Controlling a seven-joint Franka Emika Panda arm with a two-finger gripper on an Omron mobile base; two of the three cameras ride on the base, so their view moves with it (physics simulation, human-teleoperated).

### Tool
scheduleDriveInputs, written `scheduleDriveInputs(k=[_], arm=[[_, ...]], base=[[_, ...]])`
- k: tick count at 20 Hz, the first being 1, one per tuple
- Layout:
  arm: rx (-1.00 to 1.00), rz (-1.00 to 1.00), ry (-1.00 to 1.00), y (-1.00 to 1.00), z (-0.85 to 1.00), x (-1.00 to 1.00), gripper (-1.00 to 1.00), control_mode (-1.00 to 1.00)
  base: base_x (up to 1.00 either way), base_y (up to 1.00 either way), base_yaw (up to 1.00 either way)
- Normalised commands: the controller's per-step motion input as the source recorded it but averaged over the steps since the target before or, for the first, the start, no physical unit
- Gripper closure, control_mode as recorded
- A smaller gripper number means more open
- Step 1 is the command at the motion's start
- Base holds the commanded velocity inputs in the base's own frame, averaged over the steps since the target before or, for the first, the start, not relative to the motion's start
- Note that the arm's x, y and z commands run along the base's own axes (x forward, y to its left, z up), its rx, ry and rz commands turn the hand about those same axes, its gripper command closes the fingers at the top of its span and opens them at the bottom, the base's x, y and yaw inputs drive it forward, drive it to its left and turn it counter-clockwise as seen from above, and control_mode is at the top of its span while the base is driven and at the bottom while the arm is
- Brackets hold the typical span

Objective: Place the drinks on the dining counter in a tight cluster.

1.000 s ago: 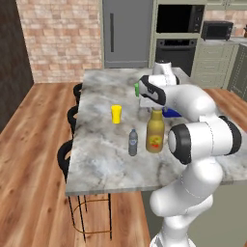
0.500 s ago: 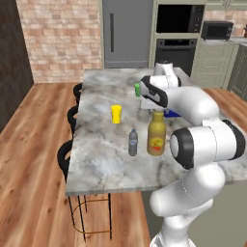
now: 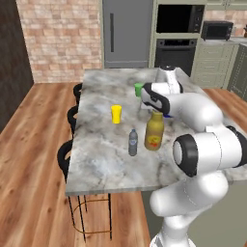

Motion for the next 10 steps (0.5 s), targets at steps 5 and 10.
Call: scheduleDriveInputs(k=[5,10], arm=[[0.00,0.00,-0.01,0.00,-0.02,0.00,1.00,-1.00],[0.00,0.00,0.16,0.00,-0.02,0.00,1.00,-1.00]], base=[[0.00,0.00,0.00],[0.00,0.00,0.00]])
